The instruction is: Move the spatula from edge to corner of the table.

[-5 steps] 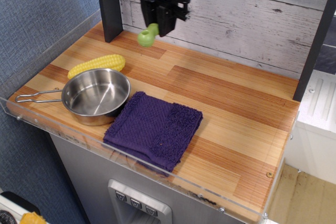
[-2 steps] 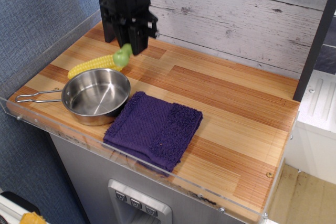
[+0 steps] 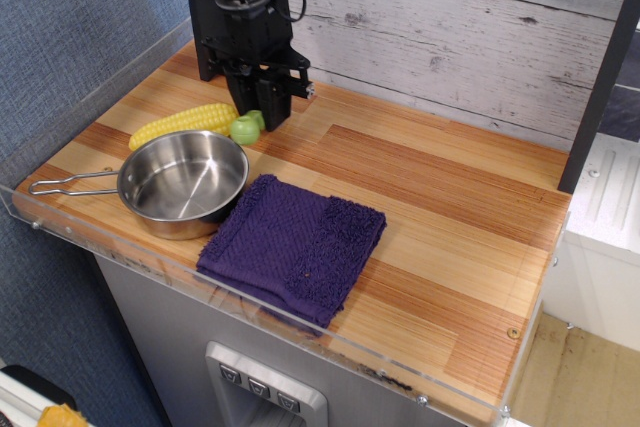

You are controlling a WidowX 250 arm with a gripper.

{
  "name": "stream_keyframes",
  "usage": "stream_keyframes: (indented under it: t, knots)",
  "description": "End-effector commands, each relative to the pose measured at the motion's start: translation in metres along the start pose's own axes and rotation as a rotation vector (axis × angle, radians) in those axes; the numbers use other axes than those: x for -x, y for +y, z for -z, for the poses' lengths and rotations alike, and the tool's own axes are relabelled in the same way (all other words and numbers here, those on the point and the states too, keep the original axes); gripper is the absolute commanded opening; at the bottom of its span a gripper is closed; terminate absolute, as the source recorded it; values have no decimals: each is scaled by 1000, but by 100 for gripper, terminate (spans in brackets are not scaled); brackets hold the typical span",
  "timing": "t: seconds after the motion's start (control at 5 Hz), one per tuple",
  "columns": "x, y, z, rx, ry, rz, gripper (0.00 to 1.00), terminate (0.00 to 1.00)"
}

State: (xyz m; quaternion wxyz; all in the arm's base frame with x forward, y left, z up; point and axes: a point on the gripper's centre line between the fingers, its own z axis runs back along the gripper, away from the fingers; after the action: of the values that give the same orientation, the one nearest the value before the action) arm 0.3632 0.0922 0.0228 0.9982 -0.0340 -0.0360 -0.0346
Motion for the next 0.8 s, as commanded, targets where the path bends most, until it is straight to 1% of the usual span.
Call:
stream_keyframes:
  t: [0.0, 0.2, 0.4, 0.6]
  knots:
    - [-17, -9, -8, -40, -47, 9, 0, 0]
    - [-17, -13, -6, -44, -48, 13, 0, 0]
    - [-11, -15, -7, -45, -24, 18, 100, 0]
    - [-7, -15, -12, -45, -26, 7, 100, 0]
